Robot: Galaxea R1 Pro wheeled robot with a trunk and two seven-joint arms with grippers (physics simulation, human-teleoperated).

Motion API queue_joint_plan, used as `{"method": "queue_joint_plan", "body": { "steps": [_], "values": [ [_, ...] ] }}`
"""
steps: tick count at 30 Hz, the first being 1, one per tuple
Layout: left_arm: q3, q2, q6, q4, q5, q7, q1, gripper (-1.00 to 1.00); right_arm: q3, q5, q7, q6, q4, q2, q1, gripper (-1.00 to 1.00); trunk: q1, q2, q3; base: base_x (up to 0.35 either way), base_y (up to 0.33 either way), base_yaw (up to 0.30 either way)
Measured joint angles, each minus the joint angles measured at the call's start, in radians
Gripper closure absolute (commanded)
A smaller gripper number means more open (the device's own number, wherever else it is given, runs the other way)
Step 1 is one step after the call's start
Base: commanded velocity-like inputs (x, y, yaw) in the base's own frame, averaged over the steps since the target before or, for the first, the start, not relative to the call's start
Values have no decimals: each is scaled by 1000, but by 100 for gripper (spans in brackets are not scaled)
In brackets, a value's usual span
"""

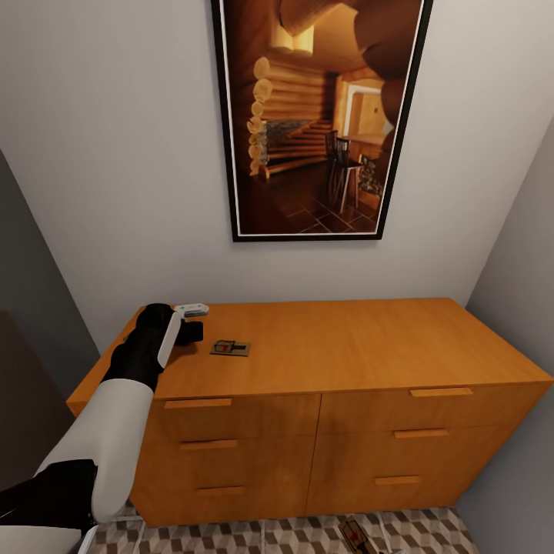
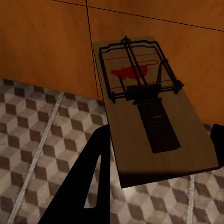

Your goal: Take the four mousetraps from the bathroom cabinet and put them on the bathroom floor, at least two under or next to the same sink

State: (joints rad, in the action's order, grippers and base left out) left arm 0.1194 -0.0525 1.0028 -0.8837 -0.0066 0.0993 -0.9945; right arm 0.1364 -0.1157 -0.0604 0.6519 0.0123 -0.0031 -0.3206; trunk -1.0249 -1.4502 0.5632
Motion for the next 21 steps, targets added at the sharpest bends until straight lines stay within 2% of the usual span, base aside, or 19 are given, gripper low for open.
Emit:
{"method": "queue_joint_plan", "body": {
  "steps": [7,10,14,21],
  "values": [
    [3,0,3,-4,4,-1,0,100,0,0,0,0,0,0,0,100,0,0,0,0,0,0],
    [2,0,7,-87,0,-4,0,100,0,0,0,0,0,0,0,100,0,0,0,0,0,0],
    [2,0,10,-153,1,-4,0,100,0,0,0,0,0,1,0,100,0,0,0,0,0,0],
    [1,0,11,-215,2,-4,0,100,0,0,0,0,0,1,0,100,0,0,0,0,0,0]
  ]
}}
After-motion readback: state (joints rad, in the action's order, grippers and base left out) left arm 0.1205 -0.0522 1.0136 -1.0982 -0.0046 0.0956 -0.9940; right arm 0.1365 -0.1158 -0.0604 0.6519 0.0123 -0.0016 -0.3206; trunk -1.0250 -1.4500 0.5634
